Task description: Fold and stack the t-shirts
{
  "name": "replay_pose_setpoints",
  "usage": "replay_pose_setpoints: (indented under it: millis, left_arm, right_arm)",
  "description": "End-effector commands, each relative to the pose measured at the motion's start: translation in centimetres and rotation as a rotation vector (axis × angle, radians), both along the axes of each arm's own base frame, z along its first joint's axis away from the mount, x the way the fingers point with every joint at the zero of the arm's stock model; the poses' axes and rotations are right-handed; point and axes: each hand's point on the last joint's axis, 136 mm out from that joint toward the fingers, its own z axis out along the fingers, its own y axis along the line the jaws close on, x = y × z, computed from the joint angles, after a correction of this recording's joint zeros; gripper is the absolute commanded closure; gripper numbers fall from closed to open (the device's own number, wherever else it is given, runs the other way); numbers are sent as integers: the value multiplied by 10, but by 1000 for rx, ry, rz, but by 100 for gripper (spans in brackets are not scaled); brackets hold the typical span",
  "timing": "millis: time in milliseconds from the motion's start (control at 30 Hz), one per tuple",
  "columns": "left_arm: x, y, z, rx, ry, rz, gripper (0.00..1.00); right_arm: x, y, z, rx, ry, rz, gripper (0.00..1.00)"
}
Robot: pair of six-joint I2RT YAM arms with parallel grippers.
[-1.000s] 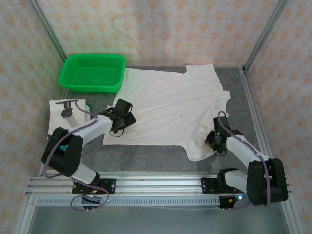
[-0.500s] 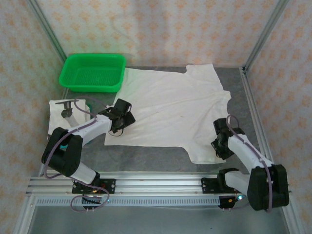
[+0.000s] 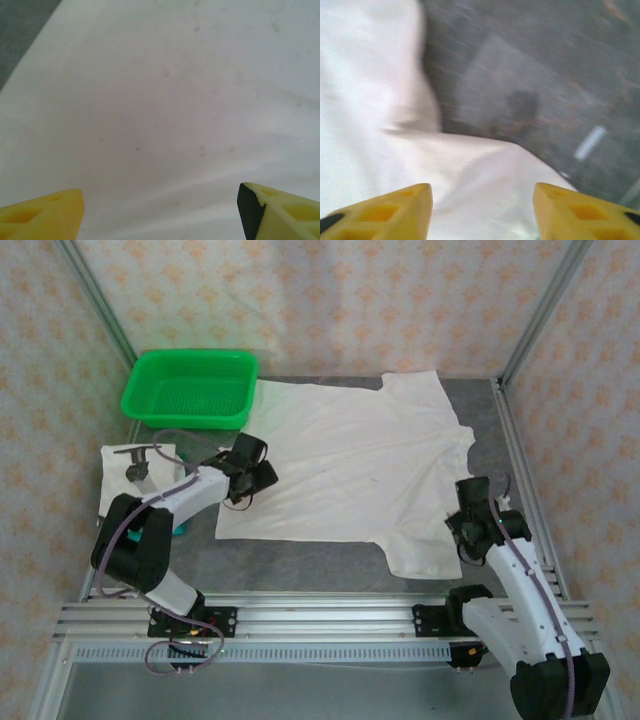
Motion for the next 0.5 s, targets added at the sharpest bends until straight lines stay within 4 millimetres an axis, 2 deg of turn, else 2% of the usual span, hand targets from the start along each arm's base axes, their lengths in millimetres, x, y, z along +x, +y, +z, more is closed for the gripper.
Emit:
replay_pose_setpoints:
  millis: [0,100,233,333,467]
  left_arm:
    - [26,-10,14,-10,-51,-33,19]
    - [45,-17,17,-14,-64,-38,19]
    - [65,-22,12,-11,-63,-33,19]
    - [74,-24,6,-3,-52,-29,19]
    - [78,-24,-4,3,-34,-12,19]
  right_arm:
    - [59,5,29,-80,-211,164,24]
    - [109,8,34,-37,-333,183,26]
    - [162,20,15,38,-288,243,45]
    - [186,26,-7,68,-236,270,51]
    - [194,18,-47,109,-154,211,55]
